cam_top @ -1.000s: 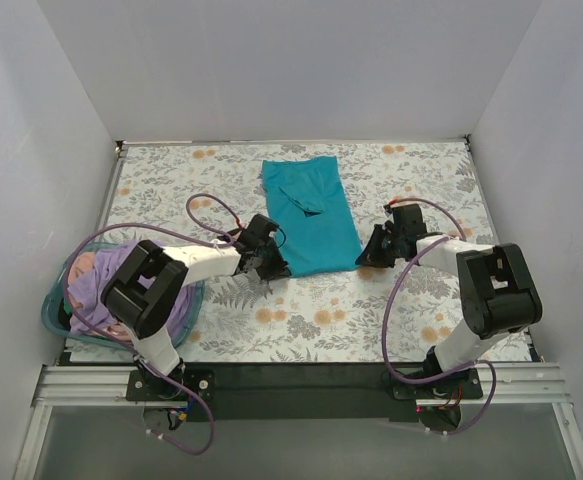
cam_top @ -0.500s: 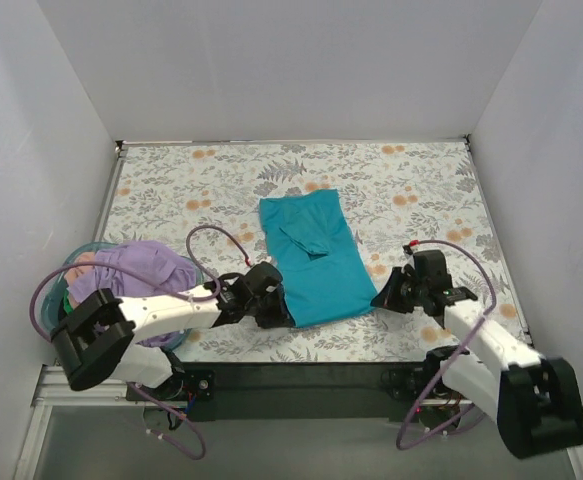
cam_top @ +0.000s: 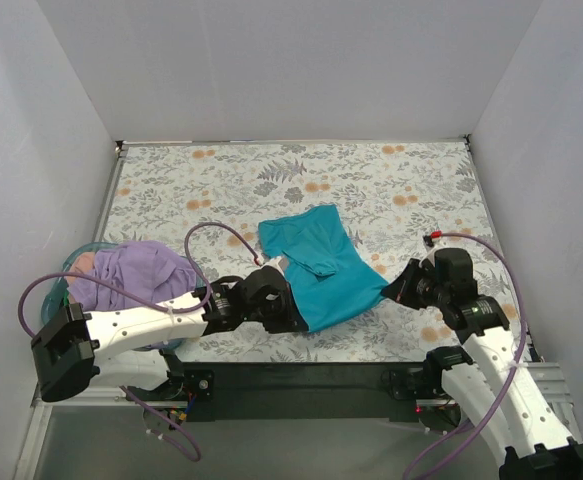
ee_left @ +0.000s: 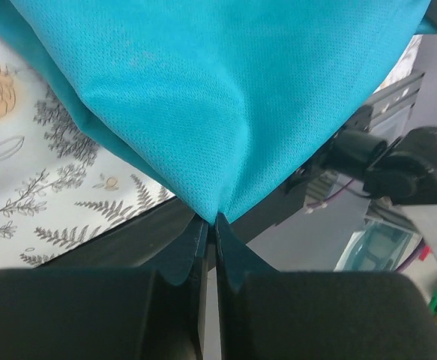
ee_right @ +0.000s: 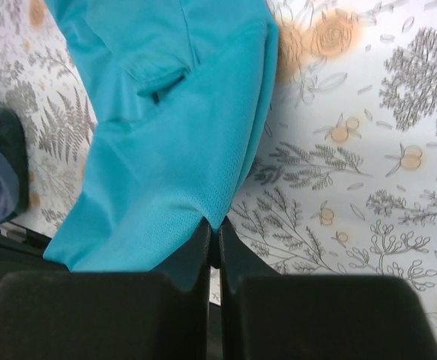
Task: Fold and stack the t-shirts
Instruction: Fold the tshirt, then neatly place the folded tshirt to the corner
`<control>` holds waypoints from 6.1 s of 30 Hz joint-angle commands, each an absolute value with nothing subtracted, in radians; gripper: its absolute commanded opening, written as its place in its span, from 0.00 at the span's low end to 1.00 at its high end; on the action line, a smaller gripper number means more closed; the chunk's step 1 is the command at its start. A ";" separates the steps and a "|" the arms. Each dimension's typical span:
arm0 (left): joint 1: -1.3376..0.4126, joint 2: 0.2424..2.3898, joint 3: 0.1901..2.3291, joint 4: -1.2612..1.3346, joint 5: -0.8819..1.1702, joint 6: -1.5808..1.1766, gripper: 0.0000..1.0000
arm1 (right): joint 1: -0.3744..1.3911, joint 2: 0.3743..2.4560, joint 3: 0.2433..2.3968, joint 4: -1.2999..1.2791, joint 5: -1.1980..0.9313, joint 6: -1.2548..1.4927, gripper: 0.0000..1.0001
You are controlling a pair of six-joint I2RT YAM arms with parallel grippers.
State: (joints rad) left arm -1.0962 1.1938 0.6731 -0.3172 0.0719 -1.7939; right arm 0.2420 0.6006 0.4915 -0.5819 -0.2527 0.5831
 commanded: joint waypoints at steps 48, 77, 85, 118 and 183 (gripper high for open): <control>-0.394 1.807 1.268 -0.322 -0.040 -1.652 0.03 | 0.284 2.003 1.548 -0.014 -0.325 0.529 0.01; -0.466 1.957 1.287 -0.229 0.179 -1.575 0.97 | 0.330 1.864 1.111 -0.009 -0.451 0.462 0.98; -0.465 1.884 1.137 -0.235 0.110 -1.569 0.98 | 0.458 1.683 0.753 0.060 -0.233 0.560 0.98; -0.466 1.166 0.736 -0.420 -0.038 -1.575 0.98 | 0.514 1.781 1.123 -0.301 0.117 0.261 0.77; -0.434 1.344 0.922 -0.452 -0.158 -1.539 0.98 | -0.244 2.352 2.116 -0.485 0.193 0.109 0.98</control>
State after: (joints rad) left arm -0.4404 1.3842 0.8883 -0.4534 -0.1478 -1.5478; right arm -0.2455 2.4725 2.1487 -0.4965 0.1970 0.0921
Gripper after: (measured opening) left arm 0.982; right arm 0.720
